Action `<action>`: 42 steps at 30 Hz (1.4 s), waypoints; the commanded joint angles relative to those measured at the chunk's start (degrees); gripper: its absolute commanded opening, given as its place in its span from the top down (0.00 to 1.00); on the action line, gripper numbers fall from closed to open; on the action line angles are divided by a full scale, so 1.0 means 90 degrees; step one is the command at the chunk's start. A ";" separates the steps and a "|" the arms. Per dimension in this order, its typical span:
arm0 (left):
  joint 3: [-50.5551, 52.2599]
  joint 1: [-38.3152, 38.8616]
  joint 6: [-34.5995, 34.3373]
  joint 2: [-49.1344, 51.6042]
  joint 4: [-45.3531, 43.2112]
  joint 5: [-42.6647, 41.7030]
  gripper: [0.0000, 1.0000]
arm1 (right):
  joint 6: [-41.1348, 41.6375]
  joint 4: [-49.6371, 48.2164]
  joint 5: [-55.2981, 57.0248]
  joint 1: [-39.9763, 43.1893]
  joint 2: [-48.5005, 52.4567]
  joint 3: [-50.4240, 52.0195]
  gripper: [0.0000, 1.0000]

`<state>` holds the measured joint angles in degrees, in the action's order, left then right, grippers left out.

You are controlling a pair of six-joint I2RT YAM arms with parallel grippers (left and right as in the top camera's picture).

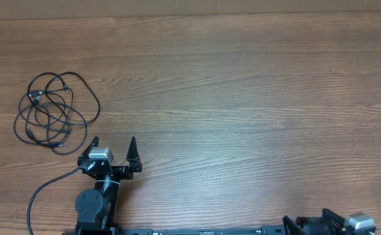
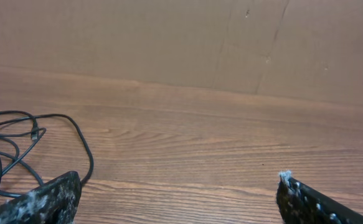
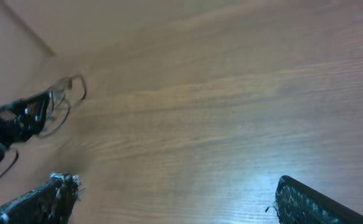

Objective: Untangle cables

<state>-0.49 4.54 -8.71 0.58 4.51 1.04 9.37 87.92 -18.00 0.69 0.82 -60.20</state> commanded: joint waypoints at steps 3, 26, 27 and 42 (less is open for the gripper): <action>0.0022 0.0041 0.0138 -0.0041 -0.0005 -0.0073 0.00 | 0.0000 -0.1851 -0.0002 0.0061 -0.0070 0.0022 0.00; 0.0022 0.0041 0.0138 -0.0041 -0.0005 -0.0070 0.00 | 0.0000 -0.9173 -0.0005 0.0646 -0.0068 0.2234 0.00; 0.0022 0.0041 0.0138 -0.0041 -0.0002 -0.0070 0.00 | 0.0000 -0.9755 -0.0005 0.0646 -0.0068 0.2543 0.00; 0.0022 0.0041 0.0138 -0.0041 -0.0005 -0.0070 0.00 | 0.0000 -1.1101 -0.0005 0.0641 -0.0073 0.5610 0.00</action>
<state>-0.49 4.54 -8.56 0.58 4.51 1.04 9.21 -11.84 -18.04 6.35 0.43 -12.97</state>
